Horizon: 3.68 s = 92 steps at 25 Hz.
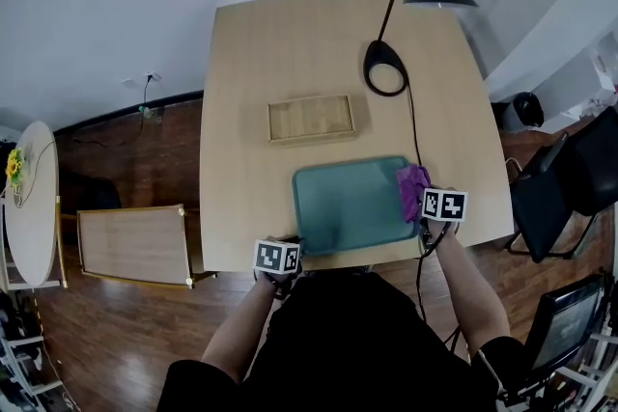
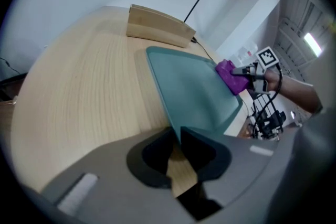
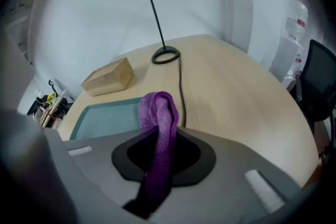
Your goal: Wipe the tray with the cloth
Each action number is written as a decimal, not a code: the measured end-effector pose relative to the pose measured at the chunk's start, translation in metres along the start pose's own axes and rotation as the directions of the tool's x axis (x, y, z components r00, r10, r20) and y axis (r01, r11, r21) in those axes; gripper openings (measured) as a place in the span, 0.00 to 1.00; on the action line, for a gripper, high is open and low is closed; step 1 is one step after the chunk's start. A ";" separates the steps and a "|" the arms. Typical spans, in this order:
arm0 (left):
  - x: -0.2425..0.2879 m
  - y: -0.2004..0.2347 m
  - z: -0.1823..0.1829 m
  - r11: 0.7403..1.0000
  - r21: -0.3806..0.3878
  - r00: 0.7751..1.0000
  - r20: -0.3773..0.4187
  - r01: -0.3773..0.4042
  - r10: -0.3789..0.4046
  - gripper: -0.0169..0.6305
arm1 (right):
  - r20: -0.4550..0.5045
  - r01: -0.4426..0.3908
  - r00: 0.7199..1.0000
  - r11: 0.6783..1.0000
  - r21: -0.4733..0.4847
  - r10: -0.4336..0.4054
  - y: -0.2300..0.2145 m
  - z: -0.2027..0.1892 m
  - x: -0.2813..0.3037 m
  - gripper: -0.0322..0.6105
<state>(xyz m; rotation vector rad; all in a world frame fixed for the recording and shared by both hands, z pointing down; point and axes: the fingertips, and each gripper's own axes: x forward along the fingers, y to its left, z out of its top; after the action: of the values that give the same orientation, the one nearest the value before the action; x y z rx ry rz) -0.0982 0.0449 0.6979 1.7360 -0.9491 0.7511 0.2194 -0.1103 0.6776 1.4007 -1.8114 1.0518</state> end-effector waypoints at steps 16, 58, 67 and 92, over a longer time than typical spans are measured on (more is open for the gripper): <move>0.001 -0.004 0.005 1.000 0.005 0.999 0.027 0.025 -0.026 0.14 | -0.191 -0.309 0.942 0.936 -0.169 0.276 0.196 -0.059 0.035 0.13; -0.009 0.001 0.005 0.999 -0.009 0.999 0.009 0.037 -0.037 0.14 | -0.058 -0.254 0.966 0.965 -0.065 0.250 0.089 -0.038 -0.009 0.13; -0.012 -0.001 0.006 0.998 -0.021 0.998 0.021 0.052 -0.051 0.14 | -0.153 -0.434 0.893 0.900 -0.050 0.422 0.218 -0.080 0.006 0.13; -0.023 0.010 0.020 0.999 -0.008 0.997 0.065 0.039 -0.038 0.19 | -0.058 -0.361 0.929 0.930 0.075 0.365 0.100 -0.065 -0.035 0.13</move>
<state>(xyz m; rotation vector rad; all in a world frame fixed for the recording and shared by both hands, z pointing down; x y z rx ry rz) -0.1173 0.0297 0.6764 1.7748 -0.9592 0.6678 0.1314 -0.0242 0.6586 1.0659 -2.0484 1.3367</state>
